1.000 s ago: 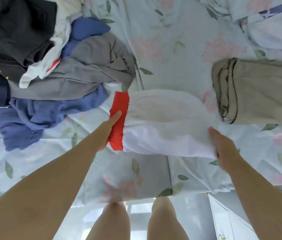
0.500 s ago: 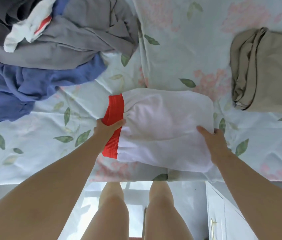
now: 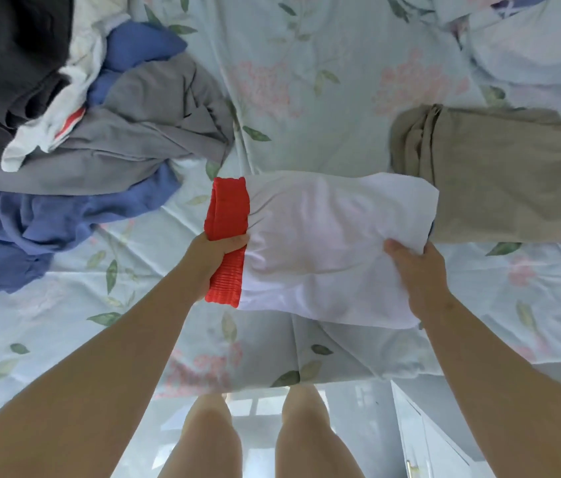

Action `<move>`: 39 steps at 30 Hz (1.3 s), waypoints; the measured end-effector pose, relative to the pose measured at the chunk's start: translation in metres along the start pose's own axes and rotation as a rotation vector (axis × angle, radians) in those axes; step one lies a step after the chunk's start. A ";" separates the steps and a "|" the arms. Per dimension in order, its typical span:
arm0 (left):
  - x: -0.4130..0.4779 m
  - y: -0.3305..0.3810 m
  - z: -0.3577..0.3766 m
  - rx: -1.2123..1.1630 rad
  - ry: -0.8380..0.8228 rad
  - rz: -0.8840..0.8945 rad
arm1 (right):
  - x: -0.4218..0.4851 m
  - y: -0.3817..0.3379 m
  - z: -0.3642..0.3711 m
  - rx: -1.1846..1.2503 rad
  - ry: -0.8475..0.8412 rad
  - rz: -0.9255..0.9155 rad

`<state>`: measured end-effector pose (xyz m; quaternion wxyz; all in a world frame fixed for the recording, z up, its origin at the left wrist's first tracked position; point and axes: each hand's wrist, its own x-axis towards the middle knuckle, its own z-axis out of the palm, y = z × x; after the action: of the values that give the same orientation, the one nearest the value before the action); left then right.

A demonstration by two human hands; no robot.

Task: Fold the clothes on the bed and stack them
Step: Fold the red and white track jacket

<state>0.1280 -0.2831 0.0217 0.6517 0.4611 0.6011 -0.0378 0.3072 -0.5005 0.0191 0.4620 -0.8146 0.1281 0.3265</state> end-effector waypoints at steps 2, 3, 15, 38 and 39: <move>-0.012 0.028 0.026 -0.004 -0.025 0.031 | 0.005 -0.025 -0.025 -0.003 0.054 -0.054; -0.015 0.037 0.037 -0.011 -0.033 0.033 | 0.008 -0.036 -0.034 -0.027 0.076 -0.080; -0.052 0.149 0.248 0.120 -0.234 0.185 | 0.057 -0.141 -0.203 -0.466 0.606 -0.047; -0.080 0.155 0.041 1.304 0.173 0.637 | -0.063 -0.181 0.031 -1.009 -0.147 -0.631; -0.080 0.152 0.021 1.290 0.204 0.633 | -0.073 -0.184 0.047 -1.020 -0.170 -0.657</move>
<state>0.2135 -0.2504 0.1685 0.1703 0.9068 0.3547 -0.1511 0.3264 -0.3684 0.1723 0.0988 -0.9010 -0.3396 0.2511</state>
